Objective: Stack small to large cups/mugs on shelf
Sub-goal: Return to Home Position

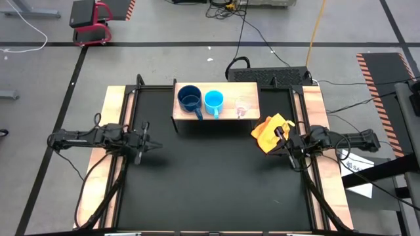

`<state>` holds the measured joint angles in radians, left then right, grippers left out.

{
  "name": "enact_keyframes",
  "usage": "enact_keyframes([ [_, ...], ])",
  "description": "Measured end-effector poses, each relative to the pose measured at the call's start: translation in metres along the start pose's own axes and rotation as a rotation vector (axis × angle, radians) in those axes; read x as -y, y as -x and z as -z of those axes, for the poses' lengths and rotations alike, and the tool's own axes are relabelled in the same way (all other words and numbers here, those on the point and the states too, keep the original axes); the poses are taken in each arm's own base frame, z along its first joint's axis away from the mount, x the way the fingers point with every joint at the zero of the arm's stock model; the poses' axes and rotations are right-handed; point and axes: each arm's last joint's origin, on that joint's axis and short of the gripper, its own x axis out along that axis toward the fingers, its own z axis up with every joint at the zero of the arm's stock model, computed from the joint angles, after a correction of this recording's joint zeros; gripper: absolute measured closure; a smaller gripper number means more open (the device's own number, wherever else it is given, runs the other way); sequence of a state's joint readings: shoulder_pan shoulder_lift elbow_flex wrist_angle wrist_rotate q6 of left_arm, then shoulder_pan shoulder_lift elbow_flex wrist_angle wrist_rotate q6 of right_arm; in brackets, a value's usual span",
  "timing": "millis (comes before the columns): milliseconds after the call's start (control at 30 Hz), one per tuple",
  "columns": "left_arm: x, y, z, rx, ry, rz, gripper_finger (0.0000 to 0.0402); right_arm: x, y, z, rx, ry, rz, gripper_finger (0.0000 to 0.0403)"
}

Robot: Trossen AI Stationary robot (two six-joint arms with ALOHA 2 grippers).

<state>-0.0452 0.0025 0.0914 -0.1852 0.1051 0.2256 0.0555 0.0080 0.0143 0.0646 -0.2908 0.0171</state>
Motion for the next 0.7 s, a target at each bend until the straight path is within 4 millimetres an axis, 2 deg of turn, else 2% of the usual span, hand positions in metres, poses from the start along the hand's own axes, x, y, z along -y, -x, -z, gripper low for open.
enact_keyframes([
  [167,0.0006,0.0,0.0028,-0.029,0.004,0.005,0.0372,-0.0017,-0.0005,0.0004,-0.004,0.006,-0.017,0.0403],
  [300,0.0005,0.0,0.002,-0.022,-0.008,0.0,0.0396,-0.0023,-0.0006,0.0005,-0.005,0.024,-0.023,0.0403],
  [700,0.0008,0.0,0.0028,-0.029,-0.005,0.009,0.0399,-0.0021,-0.0006,0.0008,-0.008,0.027,-0.017,0.0403],
])
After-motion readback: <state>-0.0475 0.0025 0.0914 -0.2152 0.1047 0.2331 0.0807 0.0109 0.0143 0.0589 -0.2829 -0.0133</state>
